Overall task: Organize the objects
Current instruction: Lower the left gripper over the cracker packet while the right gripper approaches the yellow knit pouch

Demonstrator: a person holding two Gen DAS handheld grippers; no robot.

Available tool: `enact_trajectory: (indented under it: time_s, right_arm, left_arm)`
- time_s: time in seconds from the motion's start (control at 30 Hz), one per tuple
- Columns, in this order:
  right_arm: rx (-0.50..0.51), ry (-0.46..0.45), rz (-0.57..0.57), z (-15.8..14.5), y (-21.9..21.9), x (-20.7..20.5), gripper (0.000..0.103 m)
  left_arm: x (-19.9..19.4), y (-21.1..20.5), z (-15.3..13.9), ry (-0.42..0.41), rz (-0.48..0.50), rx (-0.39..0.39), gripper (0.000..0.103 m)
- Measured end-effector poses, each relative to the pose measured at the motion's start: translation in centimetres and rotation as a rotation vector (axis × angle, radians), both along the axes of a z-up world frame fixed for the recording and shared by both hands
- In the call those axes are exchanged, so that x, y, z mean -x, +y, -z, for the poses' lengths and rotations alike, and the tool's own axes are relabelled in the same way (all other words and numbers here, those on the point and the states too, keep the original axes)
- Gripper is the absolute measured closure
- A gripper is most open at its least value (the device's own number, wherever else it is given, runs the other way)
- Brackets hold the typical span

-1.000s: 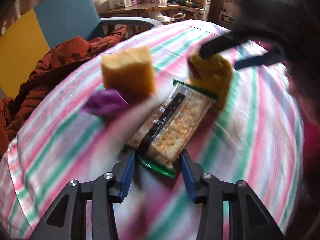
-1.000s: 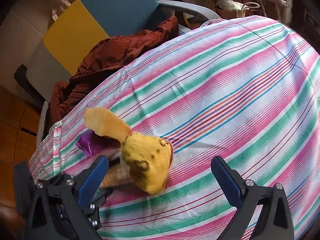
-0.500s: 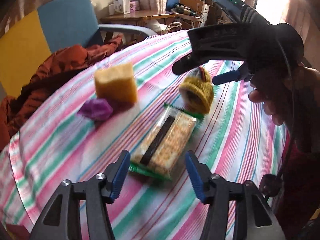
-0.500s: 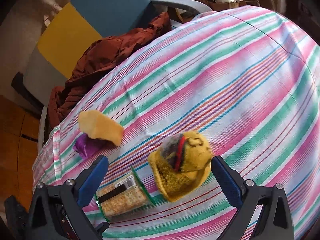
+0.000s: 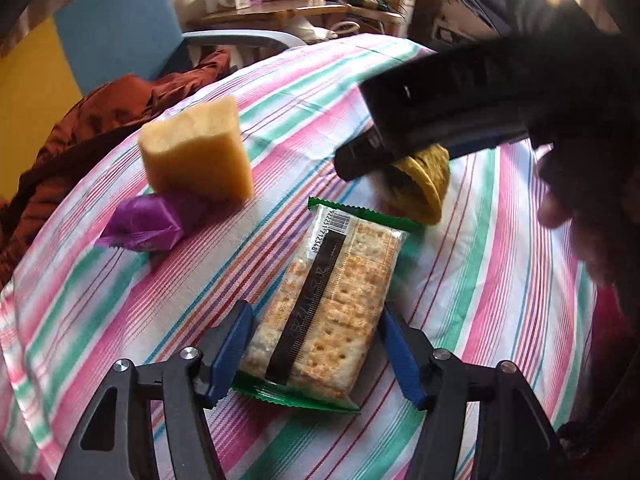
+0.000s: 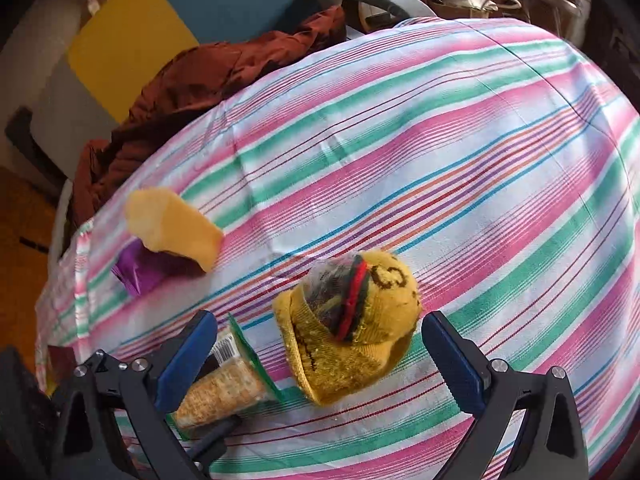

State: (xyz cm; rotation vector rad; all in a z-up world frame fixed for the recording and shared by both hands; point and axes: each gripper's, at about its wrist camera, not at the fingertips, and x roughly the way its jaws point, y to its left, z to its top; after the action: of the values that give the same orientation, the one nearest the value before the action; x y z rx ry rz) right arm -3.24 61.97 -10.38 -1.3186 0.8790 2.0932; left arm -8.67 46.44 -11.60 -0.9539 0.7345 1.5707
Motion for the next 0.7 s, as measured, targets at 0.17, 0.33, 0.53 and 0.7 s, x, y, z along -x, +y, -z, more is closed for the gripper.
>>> enact_trajectory:
  time_s: [0.17, 0.33, 0.53, 0.7]
  right_arm:
    - [-0.069, -0.076, -0.044, 0.7, -0.6, 0.7, 0.041]
    - [-0.131, -0.11, -0.096, 0.9, -1.1, 1.0, 0.045]
    - [-0.136, -0.117, -0.135, 1.5, -1.3, 1.3, 0.03]
    - [-0.149, -0.128, -0.153, 1.8, -1.2, 1.4, 0.028]
  left_arm:
    - [-0.2, 0.0, 0.1, 0.011, -0.065, 0.009, 0.042]
    - [-0.5, -1.4, -0.1, 0.016, -0.17, -0.016, 0.051]
    - [-1.6, -2.9, 0.1, 0.074, -0.275, -0.056, 0.051]
    - [-2.2, -3.8, 0.4, 0.113, -0.326, -0.095, 0.052]
